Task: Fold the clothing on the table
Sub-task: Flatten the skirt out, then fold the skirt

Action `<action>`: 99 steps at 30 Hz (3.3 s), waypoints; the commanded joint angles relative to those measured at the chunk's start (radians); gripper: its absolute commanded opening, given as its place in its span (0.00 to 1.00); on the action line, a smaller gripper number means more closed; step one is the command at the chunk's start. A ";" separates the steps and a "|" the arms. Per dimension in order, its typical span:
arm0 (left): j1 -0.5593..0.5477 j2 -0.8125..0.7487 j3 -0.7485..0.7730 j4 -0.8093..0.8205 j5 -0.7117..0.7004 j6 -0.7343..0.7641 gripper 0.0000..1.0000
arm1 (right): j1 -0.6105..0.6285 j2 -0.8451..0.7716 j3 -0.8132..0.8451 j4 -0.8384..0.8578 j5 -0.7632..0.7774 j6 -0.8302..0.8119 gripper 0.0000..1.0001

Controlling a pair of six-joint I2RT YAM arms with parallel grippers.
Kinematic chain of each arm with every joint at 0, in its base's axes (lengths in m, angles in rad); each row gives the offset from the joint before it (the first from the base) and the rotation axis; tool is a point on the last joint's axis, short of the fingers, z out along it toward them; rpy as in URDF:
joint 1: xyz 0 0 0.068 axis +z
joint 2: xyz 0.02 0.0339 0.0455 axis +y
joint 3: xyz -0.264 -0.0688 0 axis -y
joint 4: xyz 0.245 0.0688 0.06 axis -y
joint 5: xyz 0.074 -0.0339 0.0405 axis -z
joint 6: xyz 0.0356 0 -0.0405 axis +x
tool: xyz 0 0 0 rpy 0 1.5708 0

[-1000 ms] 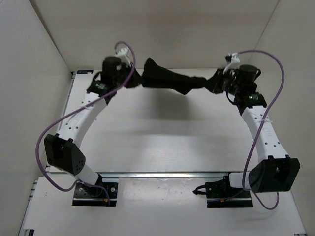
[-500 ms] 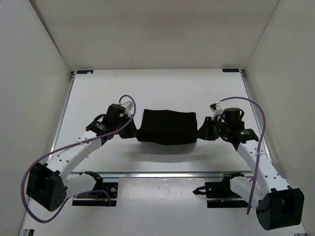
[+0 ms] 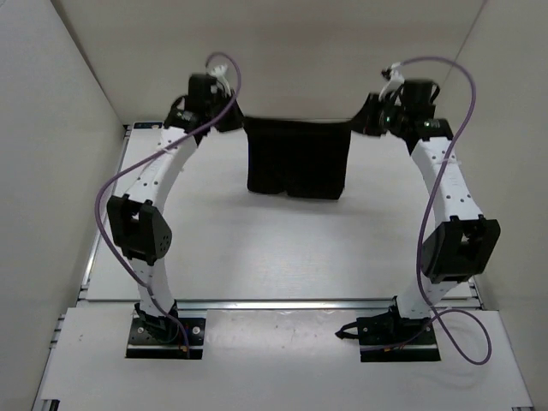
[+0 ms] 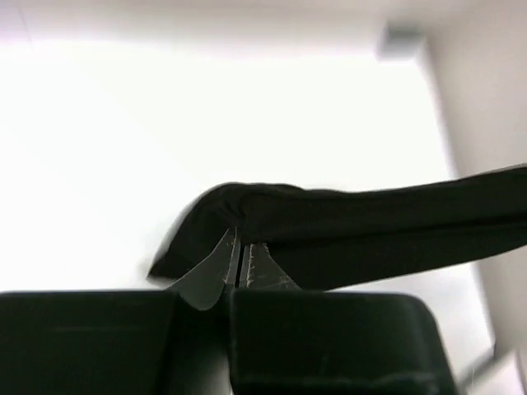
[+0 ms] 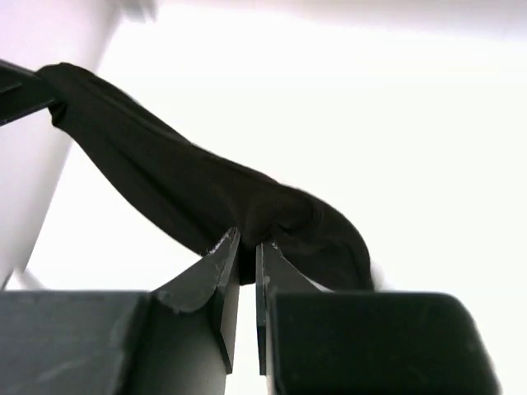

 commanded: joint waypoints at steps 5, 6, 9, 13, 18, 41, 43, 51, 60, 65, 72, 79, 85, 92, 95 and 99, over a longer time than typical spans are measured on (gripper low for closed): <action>0.050 -0.094 0.252 0.071 -0.207 0.104 0.00 | -0.099 -0.013 0.308 0.078 0.091 -0.072 0.00; 0.034 -0.155 0.123 0.104 -0.223 0.113 0.00 | -0.108 -0.040 0.271 0.087 0.089 -0.088 0.00; 0.022 -0.304 -0.144 0.222 -0.214 0.097 0.00 | -0.110 -0.114 0.061 0.121 0.094 -0.141 0.00; -0.033 -0.494 -0.549 0.253 -0.223 0.121 0.00 | -0.029 -0.281 -0.283 0.158 0.164 -0.204 0.00; -0.124 -0.677 -0.872 0.120 -0.248 0.092 0.00 | 0.126 -0.517 -0.750 0.121 0.206 -0.087 0.00; -0.038 -0.392 -0.909 0.159 0.027 -0.020 0.00 | 0.077 -0.331 -0.848 0.331 0.003 0.075 0.03; -0.035 -0.337 -0.865 0.166 0.024 -0.022 0.11 | 0.065 -0.272 -0.796 0.319 -0.017 0.052 0.22; -0.007 -0.334 -0.713 0.184 0.019 -0.005 0.98 | 0.095 -0.243 -0.734 0.342 0.009 0.050 0.74; -0.005 -0.574 -0.886 0.242 0.102 -0.072 0.05 | 0.177 -0.298 -0.823 0.363 -0.035 0.061 0.00; -0.110 -0.624 -1.116 0.423 0.206 -0.244 0.00 | 0.253 -0.283 -0.869 0.380 -0.063 0.067 0.00; -0.113 -0.504 -1.184 0.566 0.285 -0.281 0.00 | 0.307 -0.122 -0.822 0.402 -0.073 0.046 0.00; -0.066 -0.267 -1.015 0.610 0.325 -0.250 0.00 | 0.298 0.089 -0.620 0.410 -0.075 0.040 0.00; -0.026 -0.093 -0.851 0.578 0.331 -0.218 0.00 | 0.248 0.212 -0.495 0.417 -0.090 0.056 0.00; 0.025 0.045 -0.768 0.509 0.303 -0.183 0.00 | 0.192 0.318 -0.428 0.353 -0.090 0.021 0.00; 0.042 0.042 -0.760 0.495 0.289 -0.155 0.00 | 0.169 0.311 -0.444 0.354 -0.074 0.018 0.00; 0.068 0.036 -0.725 0.451 0.283 -0.112 0.00 | 0.136 0.283 -0.446 0.366 -0.073 0.004 0.00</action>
